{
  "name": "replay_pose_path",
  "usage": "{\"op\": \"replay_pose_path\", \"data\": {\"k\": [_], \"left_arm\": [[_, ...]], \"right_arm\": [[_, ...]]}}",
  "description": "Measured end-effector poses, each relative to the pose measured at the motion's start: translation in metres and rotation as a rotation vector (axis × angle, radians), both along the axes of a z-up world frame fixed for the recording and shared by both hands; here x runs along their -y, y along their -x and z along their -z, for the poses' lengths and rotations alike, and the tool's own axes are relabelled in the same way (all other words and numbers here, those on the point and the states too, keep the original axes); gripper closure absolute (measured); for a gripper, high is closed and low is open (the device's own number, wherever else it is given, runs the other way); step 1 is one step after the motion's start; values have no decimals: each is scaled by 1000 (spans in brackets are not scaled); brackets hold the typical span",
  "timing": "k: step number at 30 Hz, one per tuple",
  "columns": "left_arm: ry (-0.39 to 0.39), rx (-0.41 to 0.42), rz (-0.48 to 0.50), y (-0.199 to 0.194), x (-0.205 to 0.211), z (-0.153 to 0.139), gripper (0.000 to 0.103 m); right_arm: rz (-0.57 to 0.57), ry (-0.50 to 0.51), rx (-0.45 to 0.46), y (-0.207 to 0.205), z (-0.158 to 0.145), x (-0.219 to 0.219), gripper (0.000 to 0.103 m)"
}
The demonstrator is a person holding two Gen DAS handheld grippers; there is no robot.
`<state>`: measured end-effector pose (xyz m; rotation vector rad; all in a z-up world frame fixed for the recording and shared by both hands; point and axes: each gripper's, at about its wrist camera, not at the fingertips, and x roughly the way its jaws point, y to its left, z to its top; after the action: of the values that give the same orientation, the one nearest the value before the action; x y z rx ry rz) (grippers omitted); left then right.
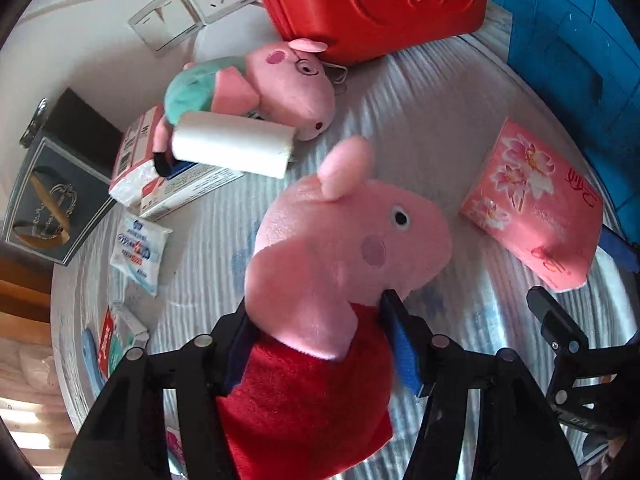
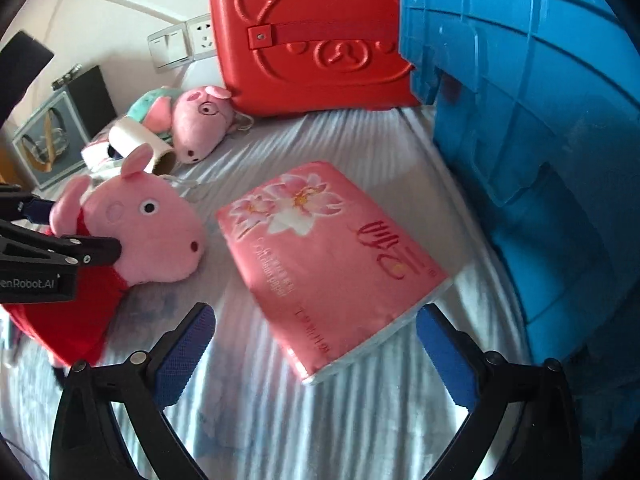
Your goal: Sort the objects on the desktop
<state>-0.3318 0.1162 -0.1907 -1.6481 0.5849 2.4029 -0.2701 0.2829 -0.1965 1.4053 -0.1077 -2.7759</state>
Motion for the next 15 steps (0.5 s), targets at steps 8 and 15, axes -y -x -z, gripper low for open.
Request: {"op": "replay_pose_path", "data": {"k": [8, 15], "left_arm": [[-179, -107, -169, -62, 89, -53, 47], [-251, -63, -263, -86, 113, -27, 47]], "right_arm": [[-99, 22, -114, -37, -39, 52, 1], [-203, 44, -65, -18, -41, 89, 25]]}}
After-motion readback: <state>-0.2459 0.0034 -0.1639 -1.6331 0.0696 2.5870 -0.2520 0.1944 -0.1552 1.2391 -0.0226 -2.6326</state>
